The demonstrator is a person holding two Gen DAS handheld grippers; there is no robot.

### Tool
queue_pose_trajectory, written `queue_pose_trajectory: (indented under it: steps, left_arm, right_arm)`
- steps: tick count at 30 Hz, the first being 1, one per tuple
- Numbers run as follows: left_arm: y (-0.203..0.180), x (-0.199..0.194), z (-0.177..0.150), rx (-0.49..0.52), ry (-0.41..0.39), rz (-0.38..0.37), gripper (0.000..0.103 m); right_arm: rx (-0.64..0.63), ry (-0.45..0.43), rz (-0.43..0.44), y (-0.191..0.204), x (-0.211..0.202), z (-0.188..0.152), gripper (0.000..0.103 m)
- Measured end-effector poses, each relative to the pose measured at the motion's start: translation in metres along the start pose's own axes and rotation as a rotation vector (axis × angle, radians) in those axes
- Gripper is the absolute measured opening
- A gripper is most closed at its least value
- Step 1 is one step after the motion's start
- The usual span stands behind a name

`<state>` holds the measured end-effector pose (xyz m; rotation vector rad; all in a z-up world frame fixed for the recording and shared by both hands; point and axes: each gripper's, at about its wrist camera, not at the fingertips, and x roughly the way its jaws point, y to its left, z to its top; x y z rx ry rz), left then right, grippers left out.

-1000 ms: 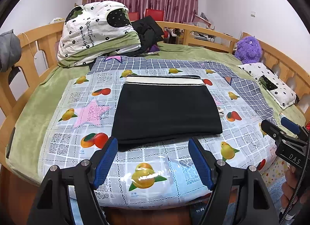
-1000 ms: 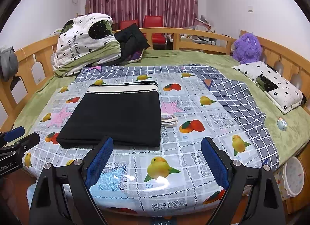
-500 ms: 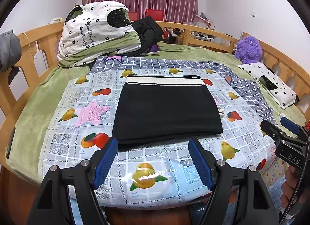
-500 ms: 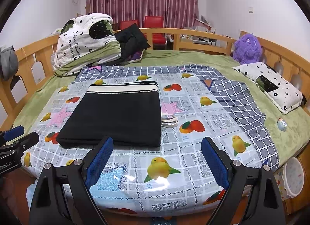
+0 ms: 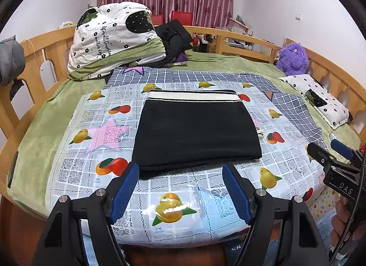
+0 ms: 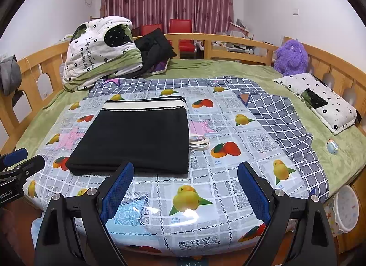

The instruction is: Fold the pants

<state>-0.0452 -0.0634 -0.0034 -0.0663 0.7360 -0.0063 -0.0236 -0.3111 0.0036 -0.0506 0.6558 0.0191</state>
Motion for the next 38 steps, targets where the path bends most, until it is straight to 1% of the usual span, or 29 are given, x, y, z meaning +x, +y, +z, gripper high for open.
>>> queue_pose_trajectory:
  steps: [30, 38]
  left_arm:
    - [-0.0035, -0.0022, 0.0032, 0.001, -0.004, -0.01, 0.074]
    - [-0.0039, -0.0046, 0.0053, 0.0, -0.009, 0.0, 0.074]
  right_arm:
    - [0.01, -0.014, -0.008, -0.0067, -0.0032, 0.0009, 0.091]
    - [0.009, -0.015, -0.006, -0.0058, -0.0041, 0.0008, 0.091]
